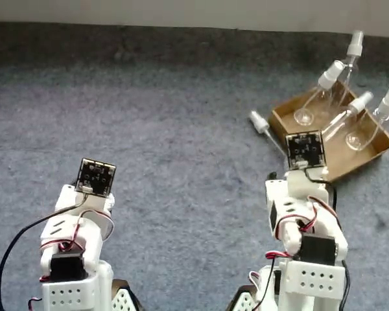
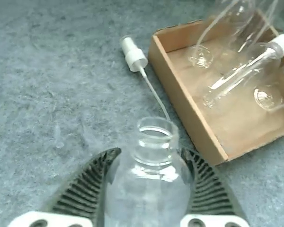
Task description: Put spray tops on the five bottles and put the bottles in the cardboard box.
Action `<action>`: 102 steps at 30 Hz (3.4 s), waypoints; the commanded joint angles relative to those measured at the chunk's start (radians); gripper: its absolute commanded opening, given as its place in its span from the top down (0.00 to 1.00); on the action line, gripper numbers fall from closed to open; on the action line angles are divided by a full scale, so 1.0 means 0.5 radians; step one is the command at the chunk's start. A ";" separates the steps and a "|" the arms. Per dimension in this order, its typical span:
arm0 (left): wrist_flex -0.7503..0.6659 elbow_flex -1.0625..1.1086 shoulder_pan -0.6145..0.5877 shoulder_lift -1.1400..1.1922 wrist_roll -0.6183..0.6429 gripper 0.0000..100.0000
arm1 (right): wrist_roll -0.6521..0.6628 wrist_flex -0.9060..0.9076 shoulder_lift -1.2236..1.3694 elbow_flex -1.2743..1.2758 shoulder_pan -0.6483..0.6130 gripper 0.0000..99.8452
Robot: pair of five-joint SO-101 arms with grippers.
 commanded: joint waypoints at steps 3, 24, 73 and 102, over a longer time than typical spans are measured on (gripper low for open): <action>0.310 -0.425 0.256 -0.002 -0.270 0.98 | -0.187 0.023 -0.219 0.051 0.158 0.90; 0.494 -1.606 0.695 1.600 -0.212 0.98 | -0.307 0.026 -0.996 0.465 0.161 0.90; 0.552 -5.771 1.441 5.547 1.651 0.85 | -0.301 -0.238 -0.993 0.775 0.379 0.90; 0.018 -6.464 1.536 6.464 2.363 0.85 | -0.298 -0.416 -0.993 0.953 0.376 0.90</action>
